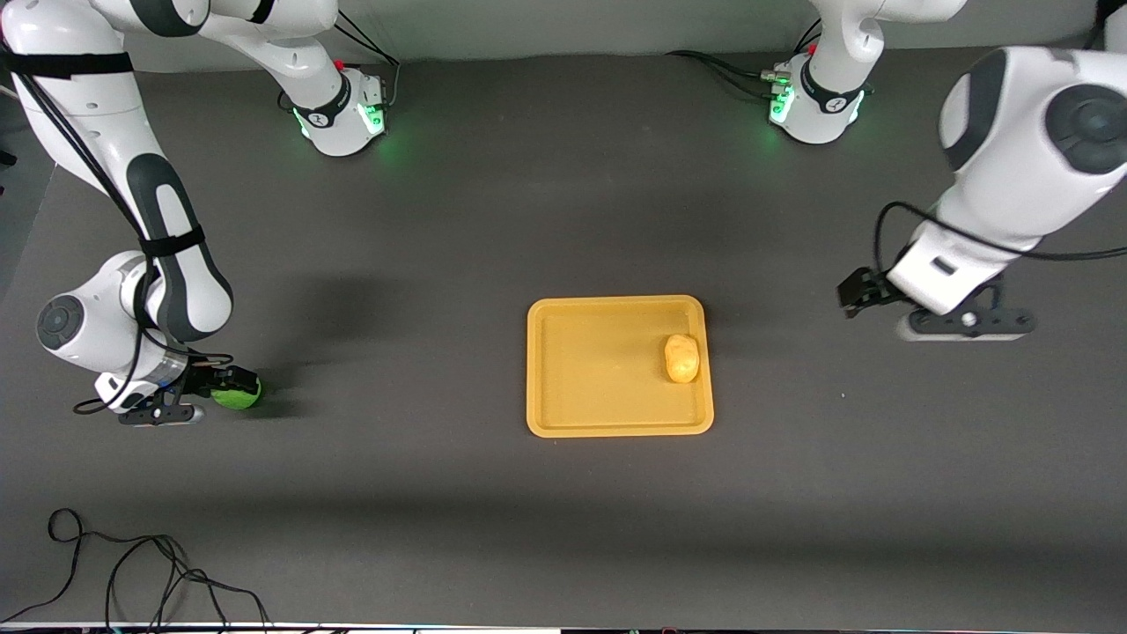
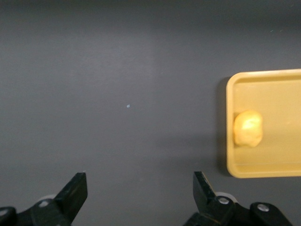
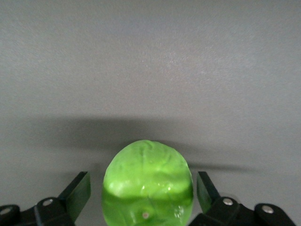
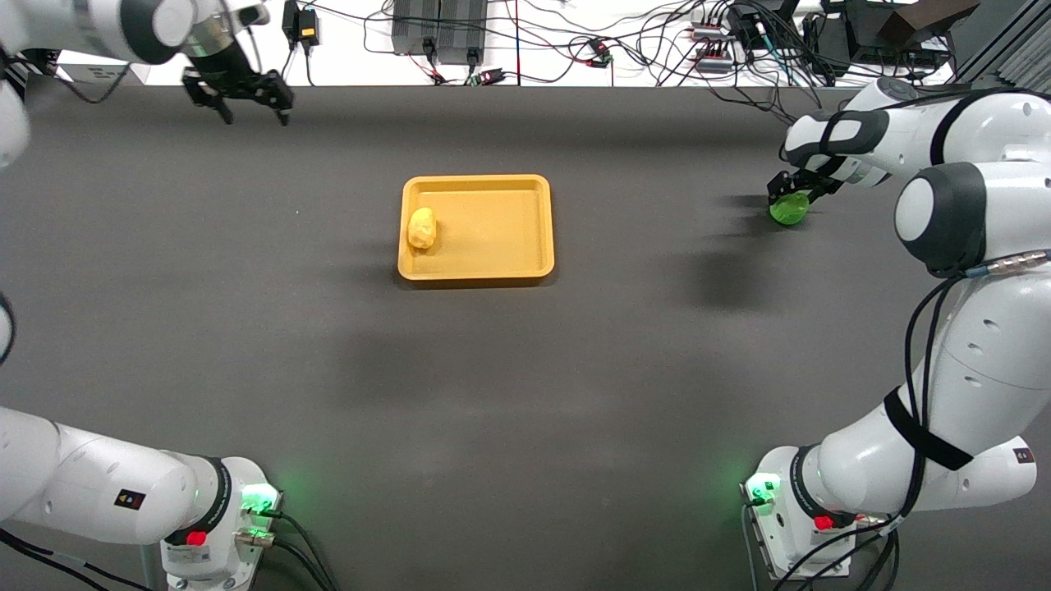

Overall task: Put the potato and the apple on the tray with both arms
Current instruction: 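Grasp the green apple with the right gripper while the left gripper withdraws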

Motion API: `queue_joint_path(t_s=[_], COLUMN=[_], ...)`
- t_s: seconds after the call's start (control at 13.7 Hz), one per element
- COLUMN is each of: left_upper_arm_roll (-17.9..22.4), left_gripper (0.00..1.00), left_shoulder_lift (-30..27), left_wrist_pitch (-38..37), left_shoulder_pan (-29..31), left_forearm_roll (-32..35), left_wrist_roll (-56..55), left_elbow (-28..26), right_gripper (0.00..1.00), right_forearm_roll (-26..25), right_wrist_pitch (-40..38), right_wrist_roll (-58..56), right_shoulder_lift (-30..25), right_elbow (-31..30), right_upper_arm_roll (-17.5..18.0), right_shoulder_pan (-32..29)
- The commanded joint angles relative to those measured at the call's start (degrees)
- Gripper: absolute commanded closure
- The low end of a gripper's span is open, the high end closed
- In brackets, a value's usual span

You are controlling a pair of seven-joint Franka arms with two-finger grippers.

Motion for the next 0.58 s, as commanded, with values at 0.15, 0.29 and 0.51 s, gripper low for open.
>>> queue_joint_path(t_s=[0.15,0.29,0.51], left_upper_arm_roll=[-0.5,-0.4,-0.4], left_gripper=[0.0,0.0,0.0], left_shoulder_lift=[-3.6,-3.6,-2.5], left_wrist_pitch=[-3.1,-3.3,-4.1], left_shoulder_pan=[5.2,5.9,6.1], left_forearm_roll=[1.7,1.4,1.4], left_wrist_roll=[8.2,8.8,10.1], left_elbow=[-2.0,-1.2,1.5], right_gripper=[0.43,0.46,0.46], right_forearm_roll=[1.9,1.8,-0.9], right_wrist_pitch=[-0.4,-2.6,-14.7], right_wrist_roll=[-2.1,-1.7,-0.5], right_shoulder_lift=[0.7,-3.1,-8.7], right_elbow=[1.3,1.8,8.0], right_upper_arm_roll=[-0.3,-0.5,-1.0], right_shoulder_pan=[0.4,0.5,0.9])
